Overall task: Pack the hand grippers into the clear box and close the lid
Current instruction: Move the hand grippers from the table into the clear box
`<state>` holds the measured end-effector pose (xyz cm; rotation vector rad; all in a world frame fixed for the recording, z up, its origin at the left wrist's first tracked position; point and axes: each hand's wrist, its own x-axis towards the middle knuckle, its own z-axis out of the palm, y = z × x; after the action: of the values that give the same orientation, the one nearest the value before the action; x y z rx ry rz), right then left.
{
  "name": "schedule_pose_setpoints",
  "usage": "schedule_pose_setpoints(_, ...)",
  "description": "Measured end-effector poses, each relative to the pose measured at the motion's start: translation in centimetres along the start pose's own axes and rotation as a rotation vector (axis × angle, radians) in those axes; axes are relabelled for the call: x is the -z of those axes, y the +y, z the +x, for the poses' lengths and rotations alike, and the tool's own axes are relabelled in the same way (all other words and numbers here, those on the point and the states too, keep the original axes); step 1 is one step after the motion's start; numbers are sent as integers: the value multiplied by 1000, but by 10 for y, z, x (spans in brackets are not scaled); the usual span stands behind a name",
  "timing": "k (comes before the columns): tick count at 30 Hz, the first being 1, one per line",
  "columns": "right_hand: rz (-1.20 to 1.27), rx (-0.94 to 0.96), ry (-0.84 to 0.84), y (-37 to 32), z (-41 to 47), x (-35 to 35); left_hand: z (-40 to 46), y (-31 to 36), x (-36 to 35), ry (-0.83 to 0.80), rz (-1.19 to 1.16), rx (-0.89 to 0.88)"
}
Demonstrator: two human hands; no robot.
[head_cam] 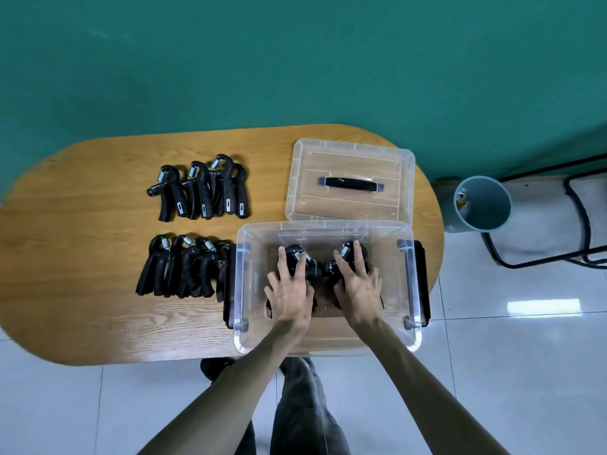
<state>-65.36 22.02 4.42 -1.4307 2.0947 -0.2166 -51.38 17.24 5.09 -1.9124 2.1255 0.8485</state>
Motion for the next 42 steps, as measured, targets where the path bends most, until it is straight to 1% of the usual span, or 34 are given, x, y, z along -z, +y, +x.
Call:
schedule_pose_setpoints(5, 22, 34, -2, 16, 8, -11, 13, 2, -9, 57, -30, 5)
schedule_pose_setpoints(13, -55, 58, 4, 30, 11, -22, 17, -2, -24, 143, 41, -2)
schedule_pose_setpoints(21, -118, 48, -43, 28, 9, -21, 17, -7, -26, 145, 41, -15)
schedule_pose_setpoints(25, -196, -6, -25, 20, 9, -19, 17, -12, -24, 114, 72, -41)
schedule_pose_setpoints(28, -264, 41, -10, 10, 7, -17, 12, -19, -19, 108, 120, -85)
schedule_pose_setpoints(31, -312, 95, 7, -1, 4, -12, 5, -29, -9, 84, 208, -204)
schedule_pose_setpoints(36, -368, 177, 40, -27, -2, 2, -3, -38, 21, 129, 276, -345)
schedule_pose_setpoints(39, -382, 231, 98, -45, -4, 11, -9, -43, 38, 153, 267, -401)
schedule_pose_setpoints(42, -401, 246, 112, -69, -4, 23, -14, -54, 53, 170, 213, -400)
